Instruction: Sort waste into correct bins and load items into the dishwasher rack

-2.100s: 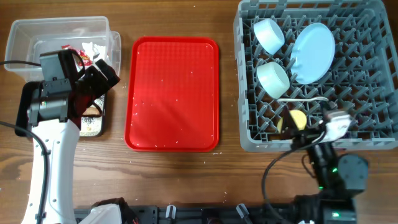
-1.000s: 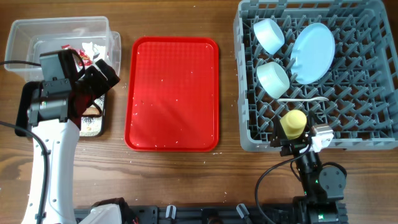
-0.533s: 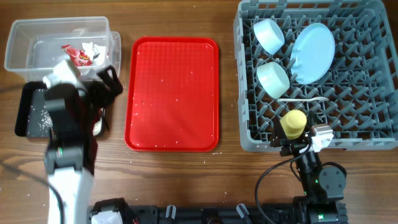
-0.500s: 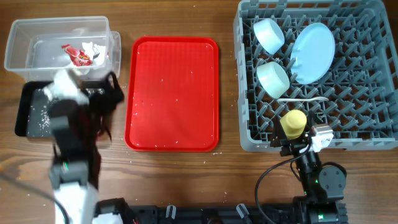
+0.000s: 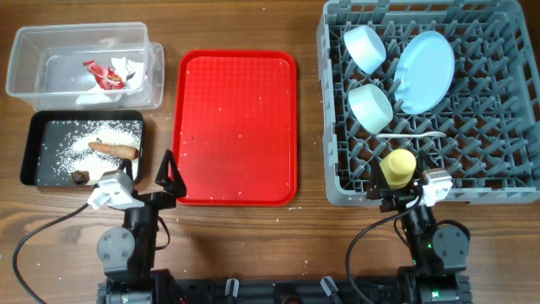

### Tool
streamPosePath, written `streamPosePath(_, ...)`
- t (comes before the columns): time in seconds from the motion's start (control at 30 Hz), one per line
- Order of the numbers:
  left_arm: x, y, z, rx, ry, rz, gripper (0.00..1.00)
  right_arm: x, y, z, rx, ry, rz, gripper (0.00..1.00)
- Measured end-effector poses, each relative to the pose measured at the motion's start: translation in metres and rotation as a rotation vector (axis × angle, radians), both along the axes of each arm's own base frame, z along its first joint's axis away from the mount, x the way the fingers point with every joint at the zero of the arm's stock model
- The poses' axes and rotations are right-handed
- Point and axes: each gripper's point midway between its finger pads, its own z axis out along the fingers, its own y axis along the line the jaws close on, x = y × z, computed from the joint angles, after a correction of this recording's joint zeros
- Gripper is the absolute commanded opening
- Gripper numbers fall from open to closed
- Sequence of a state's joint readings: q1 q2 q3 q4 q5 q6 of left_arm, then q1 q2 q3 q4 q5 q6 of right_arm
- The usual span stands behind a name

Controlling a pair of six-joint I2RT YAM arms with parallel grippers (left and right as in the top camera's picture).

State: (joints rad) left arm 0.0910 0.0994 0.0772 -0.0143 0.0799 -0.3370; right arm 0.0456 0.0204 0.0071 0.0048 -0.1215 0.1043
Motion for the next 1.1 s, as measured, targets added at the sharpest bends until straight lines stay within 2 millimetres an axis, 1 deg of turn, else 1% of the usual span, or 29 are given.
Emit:
streamPosePath(0.07,-0.001,0.000,-0.004,0.034,-0.006,0.004,1.00,0.000,0.000,0.000,0.000,0.000,0.000,1.00)
streamPosePath(0.2,-0.003,0.004,-0.029,0.064,0.052,0.024,1.00,0.000,0.000,0.000,0.000,0.000,0.000,1.00)
streamPosePath(0.3,-0.003,0.005,-0.027,0.070,0.041,0.032,1.00,0.000,0.000,0.000,0.000,0.000,0.000,1.00)
streamPosePath(1.1,-0.003,0.006,-0.027,0.073,0.041,0.035,1.00,0.000,0.000,0.000,0.000,0.000,0.000,1.00)
